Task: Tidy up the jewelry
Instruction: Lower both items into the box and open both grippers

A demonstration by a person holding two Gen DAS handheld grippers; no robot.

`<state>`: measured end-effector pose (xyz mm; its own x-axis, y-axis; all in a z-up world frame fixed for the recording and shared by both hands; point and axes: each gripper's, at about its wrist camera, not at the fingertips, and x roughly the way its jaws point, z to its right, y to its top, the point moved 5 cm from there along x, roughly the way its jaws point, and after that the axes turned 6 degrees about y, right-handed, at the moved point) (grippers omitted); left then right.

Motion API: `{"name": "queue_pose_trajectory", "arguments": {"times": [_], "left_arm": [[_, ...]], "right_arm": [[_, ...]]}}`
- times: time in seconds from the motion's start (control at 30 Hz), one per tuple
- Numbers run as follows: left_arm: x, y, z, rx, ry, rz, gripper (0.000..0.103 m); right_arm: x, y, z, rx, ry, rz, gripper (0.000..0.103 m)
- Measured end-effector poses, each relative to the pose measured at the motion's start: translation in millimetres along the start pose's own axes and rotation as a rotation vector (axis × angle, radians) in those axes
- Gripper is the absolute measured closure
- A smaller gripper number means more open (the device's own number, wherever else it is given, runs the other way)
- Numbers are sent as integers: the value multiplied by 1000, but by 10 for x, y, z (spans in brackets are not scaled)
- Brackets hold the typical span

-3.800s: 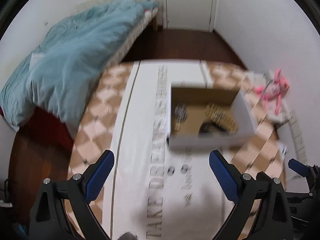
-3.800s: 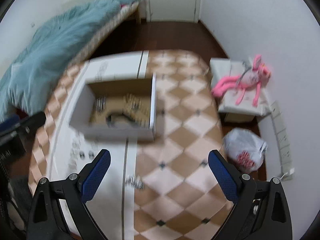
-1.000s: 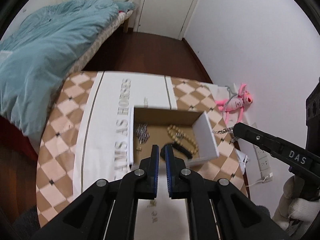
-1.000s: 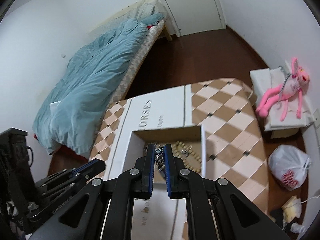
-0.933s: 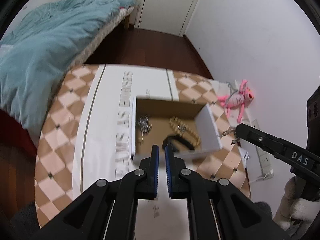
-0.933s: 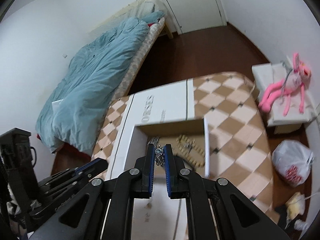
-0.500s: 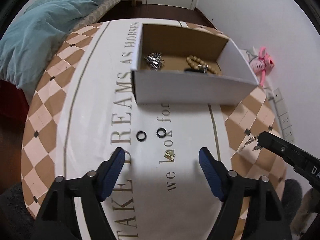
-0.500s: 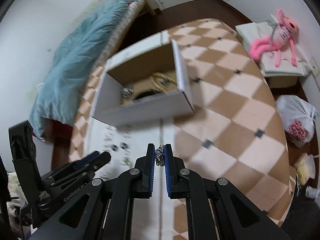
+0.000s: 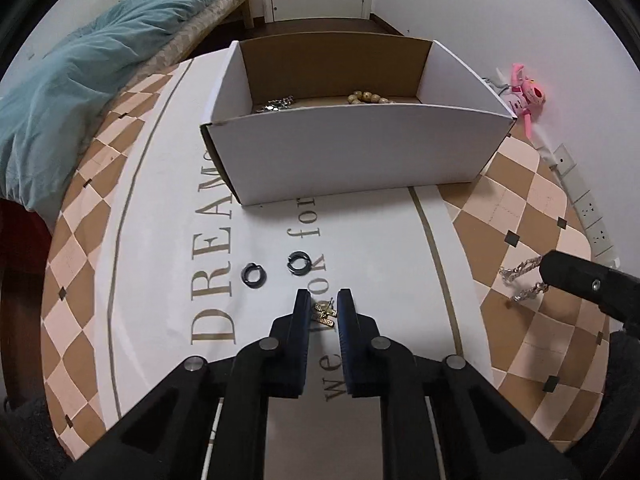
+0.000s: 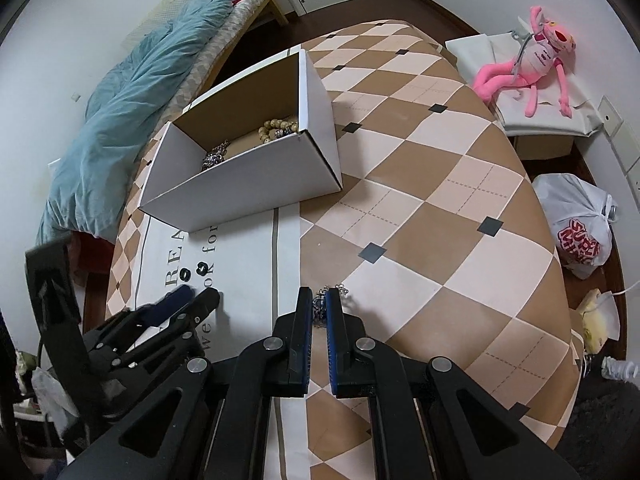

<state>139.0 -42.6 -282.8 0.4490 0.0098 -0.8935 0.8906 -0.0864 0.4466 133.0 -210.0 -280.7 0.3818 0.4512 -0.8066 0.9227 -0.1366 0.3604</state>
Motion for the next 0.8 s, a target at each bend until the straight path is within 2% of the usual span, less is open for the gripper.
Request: {"name": "queue_pose_trajectory", "arguments": {"times": [0.23,0.47,0.57,0.67,0.8], "left_arm": [[-215,92,-23,-58,-99,11,93],[-805,636,-99,-109,-229,94,93],[-888,979,-141,-103,-243,113,93],[-807,1262,-206,-101,-228,109,93],[-481,1551,-305,-110,-207,36,92]], "right_arm": [[-196,118,-79,7,51,33,96],[-573,441,-370,-31,129,92,97],[-647,715,-535,-68,146,110,97],[-598,1053,-673,-105,136,120,97],[-318,1472,-778,-143,92,87,97]]}}
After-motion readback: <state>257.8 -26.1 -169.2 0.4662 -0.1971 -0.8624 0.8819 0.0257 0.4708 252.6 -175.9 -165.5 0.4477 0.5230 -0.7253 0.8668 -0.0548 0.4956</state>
